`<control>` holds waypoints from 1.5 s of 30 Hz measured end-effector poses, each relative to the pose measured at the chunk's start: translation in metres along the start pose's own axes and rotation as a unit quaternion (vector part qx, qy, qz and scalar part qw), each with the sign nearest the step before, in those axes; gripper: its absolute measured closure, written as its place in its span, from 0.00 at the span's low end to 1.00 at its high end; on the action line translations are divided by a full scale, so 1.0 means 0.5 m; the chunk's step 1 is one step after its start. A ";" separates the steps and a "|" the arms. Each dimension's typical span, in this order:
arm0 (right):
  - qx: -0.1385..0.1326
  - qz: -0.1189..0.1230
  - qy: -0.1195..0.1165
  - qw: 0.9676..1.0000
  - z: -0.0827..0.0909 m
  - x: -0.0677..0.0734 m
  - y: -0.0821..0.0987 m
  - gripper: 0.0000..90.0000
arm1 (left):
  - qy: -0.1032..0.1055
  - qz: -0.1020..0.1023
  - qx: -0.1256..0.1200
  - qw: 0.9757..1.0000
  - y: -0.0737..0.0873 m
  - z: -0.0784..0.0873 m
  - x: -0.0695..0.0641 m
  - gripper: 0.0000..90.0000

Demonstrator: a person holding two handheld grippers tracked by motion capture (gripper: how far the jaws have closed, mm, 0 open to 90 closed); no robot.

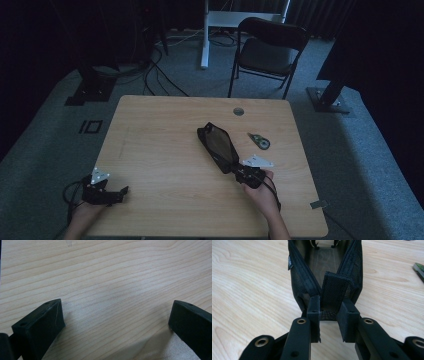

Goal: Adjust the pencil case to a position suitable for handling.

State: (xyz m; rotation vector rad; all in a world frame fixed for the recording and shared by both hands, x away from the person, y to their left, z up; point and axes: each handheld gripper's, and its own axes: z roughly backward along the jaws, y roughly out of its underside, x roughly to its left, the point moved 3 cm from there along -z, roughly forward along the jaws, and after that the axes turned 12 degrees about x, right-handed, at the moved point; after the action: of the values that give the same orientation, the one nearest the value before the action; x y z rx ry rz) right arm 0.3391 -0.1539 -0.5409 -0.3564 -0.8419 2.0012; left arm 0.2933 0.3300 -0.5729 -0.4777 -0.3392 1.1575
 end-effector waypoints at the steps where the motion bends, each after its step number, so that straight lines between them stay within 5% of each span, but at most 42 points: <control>1: 0.001 0.000 0.000 1.000 0.003 0.000 0.002 0.81 | 0.000 0.000 0.000 1.000 0.000 0.000 0.000 0.00; 29: -0.004 -0.019 0.032 0.999 0.071 -0.003 0.080 0.81 | 0.000 0.000 0.000 1.000 0.000 0.000 0.000 0.00; 45: 0.001 0.000 0.038 0.999 0.100 0.010 0.109 0.81 | 0.000 0.000 0.000 1.000 0.000 0.000 0.000 0.00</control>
State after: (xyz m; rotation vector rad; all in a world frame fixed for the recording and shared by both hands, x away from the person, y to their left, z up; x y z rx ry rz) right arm 0.2748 -0.1902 -0.5415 -0.4278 -0.7914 1.9759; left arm 0.2933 0.3300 -0.5729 -0.4781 -0.3391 1.1576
